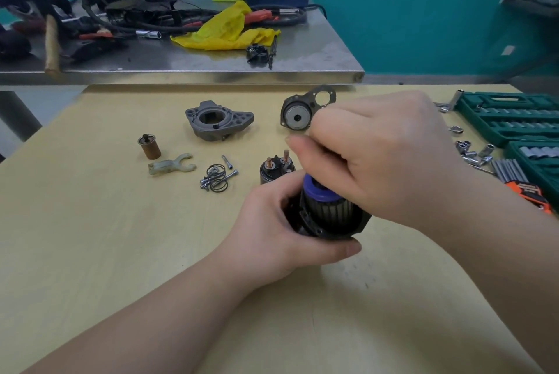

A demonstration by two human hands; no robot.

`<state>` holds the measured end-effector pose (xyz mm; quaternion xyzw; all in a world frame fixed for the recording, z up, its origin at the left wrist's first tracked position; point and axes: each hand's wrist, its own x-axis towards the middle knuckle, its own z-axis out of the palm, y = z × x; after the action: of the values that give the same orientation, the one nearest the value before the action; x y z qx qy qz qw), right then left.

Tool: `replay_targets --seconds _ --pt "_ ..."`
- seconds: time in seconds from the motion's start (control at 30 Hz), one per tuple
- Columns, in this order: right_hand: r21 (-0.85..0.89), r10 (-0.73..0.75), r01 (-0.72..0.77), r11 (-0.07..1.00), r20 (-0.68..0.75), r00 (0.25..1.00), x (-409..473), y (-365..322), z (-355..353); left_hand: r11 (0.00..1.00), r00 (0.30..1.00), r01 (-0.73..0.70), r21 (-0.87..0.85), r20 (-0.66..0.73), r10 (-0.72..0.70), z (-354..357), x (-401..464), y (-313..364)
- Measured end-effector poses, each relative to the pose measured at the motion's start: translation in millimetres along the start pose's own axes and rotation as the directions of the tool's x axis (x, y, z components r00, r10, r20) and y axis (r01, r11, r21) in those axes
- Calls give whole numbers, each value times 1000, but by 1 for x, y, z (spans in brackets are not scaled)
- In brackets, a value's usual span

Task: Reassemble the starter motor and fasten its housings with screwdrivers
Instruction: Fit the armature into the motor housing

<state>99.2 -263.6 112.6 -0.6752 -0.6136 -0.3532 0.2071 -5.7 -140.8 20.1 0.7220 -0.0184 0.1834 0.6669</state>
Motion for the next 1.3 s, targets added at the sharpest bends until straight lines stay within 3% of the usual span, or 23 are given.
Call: replay_targets --seconds 0.23,0.5,0.7,0.87,1.03,1.2,1.3 --pt "134 157 -137 982 -152 976 -24 8 3 989 998 39 -141 46 -32 1 2 -4" --pt "211 195 -130 969 -328 924 -48 7 2 983 996 42 -178 91 -26 3 2 -6" --pt "194 122 -59 979 -335 934 -49 4 2 988 996 41 -151 90 -28 5 1 -6" --pt "229 253 -194 954 -264 931 -49 7 6 995 988 -35 -94 147 49 9 -2 -2" --pt "199 260 -204 959 -319 912 -52 7 5 988 995 33 -148 99 -18 6 1 -3" --pt "330 464 -371 868 -277 841 -56 10 16 986 993 51 -156 115 -33 9 0 -3" --pt "278 408 -326 903 -322 854 -56 11 11 983 994 75 -169 87 -60 11 1 -3"
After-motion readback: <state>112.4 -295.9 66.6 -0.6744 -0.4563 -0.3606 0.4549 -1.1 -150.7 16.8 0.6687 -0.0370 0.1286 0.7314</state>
